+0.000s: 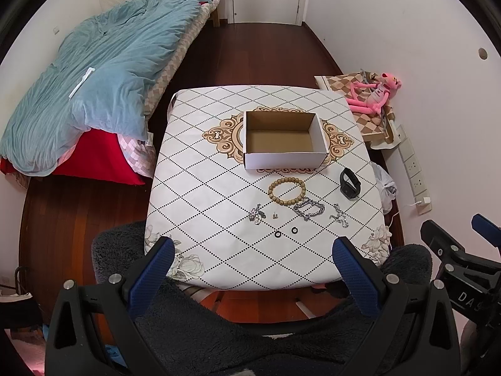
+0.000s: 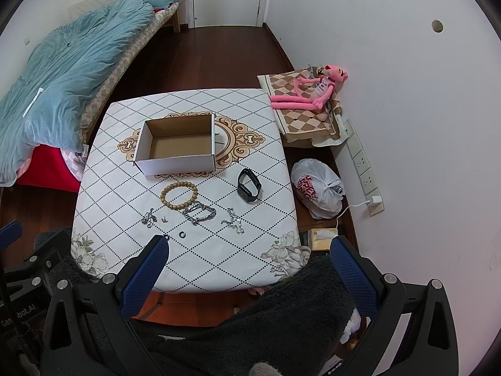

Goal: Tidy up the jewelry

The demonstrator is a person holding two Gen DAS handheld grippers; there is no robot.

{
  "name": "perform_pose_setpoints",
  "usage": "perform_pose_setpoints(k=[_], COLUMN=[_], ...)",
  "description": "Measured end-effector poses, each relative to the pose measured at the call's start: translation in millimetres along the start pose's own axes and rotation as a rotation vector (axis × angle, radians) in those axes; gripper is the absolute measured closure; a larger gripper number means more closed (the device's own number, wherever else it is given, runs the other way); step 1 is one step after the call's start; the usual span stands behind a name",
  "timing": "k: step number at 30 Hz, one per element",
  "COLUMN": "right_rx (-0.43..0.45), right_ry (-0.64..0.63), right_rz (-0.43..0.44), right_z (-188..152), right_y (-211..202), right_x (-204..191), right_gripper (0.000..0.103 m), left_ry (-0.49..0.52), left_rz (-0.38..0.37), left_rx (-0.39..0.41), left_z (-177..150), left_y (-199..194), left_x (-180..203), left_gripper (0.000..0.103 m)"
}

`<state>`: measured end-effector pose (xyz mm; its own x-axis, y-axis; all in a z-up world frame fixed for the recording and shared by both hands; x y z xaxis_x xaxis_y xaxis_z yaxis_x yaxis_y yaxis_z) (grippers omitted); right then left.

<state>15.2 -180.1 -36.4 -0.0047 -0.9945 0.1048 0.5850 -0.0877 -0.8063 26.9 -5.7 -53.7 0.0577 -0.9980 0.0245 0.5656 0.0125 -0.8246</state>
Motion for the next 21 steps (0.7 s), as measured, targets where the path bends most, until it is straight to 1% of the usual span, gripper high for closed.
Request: perform_pose_setpoints(k=[11,13,15,17,21], right_rx=[0.001,-0.001,-0.003,-0.006,-0.017], right_ry=[0.005,0.014,0.022,0.046,0.091], right_rz=[0.001,0.003,-0.002,-0.004,-0.029], right_z=[2,2,3,6,12], right_y=[0,2,9,22,59], right_x=[0,1,5,9,21], right_gripper=[0.000,0.000,0.000,0.000,0.000], left_ry=[0.001,-0.002,0.003,0.019,0.031], left_rz=[-0.003,-0.009,-0.011,0.007,0.035], left_rx=[0.000,0.000,0.005,0.017,0.016], left_z=[0,2,4,9,17], left_y=[0,5,15,27,59], left_x=[1,3,4,5,2], left_gripper=[0.000,0.000,0.000,0.000,0.000])
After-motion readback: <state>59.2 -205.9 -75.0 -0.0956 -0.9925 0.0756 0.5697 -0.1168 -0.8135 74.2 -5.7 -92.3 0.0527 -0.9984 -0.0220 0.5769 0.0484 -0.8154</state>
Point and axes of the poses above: each gripper's, at about its wrist camera, not at the fingertips, and y roughly the way its jaws point, x to its right, z to its top, the point moved 7 cm from there along y, roughly the way its jaws point, and after that the axes turned 11 degrees about x, right-handed, at the moved point
